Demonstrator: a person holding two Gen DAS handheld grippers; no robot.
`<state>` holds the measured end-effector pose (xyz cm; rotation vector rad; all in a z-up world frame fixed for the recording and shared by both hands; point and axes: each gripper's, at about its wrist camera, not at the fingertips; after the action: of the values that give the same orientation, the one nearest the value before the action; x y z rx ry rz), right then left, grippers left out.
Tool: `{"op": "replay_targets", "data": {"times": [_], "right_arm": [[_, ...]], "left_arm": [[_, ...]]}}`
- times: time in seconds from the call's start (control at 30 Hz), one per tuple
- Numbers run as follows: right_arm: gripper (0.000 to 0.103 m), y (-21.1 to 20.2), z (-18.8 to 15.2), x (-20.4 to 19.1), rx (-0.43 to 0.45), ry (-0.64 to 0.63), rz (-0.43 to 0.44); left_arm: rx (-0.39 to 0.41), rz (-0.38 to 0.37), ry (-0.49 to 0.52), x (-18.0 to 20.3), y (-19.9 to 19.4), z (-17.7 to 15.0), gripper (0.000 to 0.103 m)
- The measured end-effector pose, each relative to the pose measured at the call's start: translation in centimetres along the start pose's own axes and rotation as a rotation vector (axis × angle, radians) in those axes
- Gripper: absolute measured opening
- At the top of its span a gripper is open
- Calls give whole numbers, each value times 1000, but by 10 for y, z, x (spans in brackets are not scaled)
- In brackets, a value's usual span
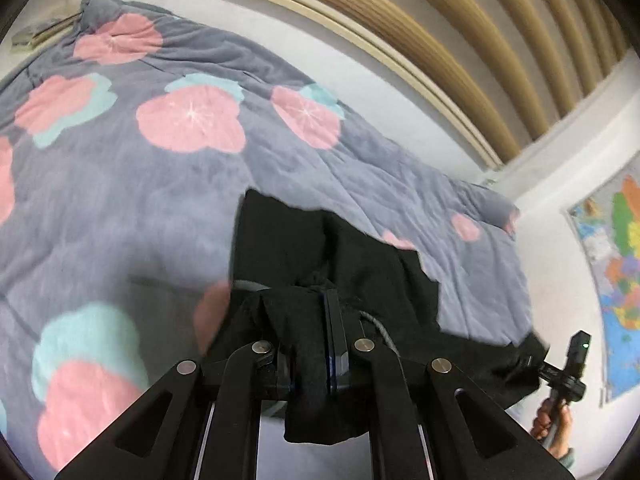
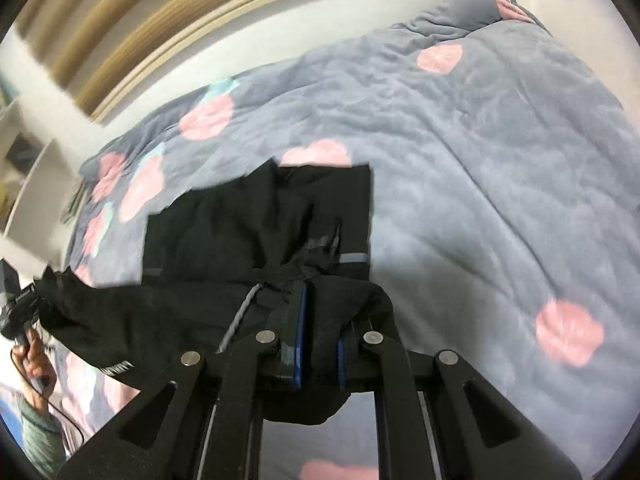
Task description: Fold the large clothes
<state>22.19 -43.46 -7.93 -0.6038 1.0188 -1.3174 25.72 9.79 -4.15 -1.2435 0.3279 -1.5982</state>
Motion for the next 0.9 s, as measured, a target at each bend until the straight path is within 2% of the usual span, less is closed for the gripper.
{"op": "replay_targets", "data": {"times": [0.17, 0.27, 0.4, 0.5, 0.63, 0.77, 0.83, 0.9], "right_arm": [[15, 81, 65, 14, -56, 46, -25], [15, 134, 88, 22, -109, 67, -32], [15, 198, 92, 32, -190, 89, -50], [15, 226, 85, 38, -220, 108, -31], [15, 238, 80, 42, -218, 110, -22], [18, 226, 83, 42, -228, 116, -4], [24, 209, 84, 43, -228, 121, 12], [30, 188, 86, 42, -210, 117, 44]], "left_arm": [[-24, 76, -22, -5, 75, 47, 12], [-69, 137, -38, -14, 129, 66, 14], [-139, 186, -93, -37, 192, 71, 14], [-185, 209, -112, -53, 229, 62, 14], [-177, 226, -79, -57, 244, 54, 15], [-196, 225, -11, -50, 238, 54, 15], [-209, 222, 46, -41, 223, 57, 16], [-209, 197, 98, -32, 206, 60, 22]]}}
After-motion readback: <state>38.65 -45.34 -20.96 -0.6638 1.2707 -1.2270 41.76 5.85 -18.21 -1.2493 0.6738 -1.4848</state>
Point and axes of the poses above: each gripper's, at about its wrist camera, not at the fingertips, and y roughly the way its jaws point, x to its right, z to its top, and after that the axes turned 4 degrees about -y, right-handed
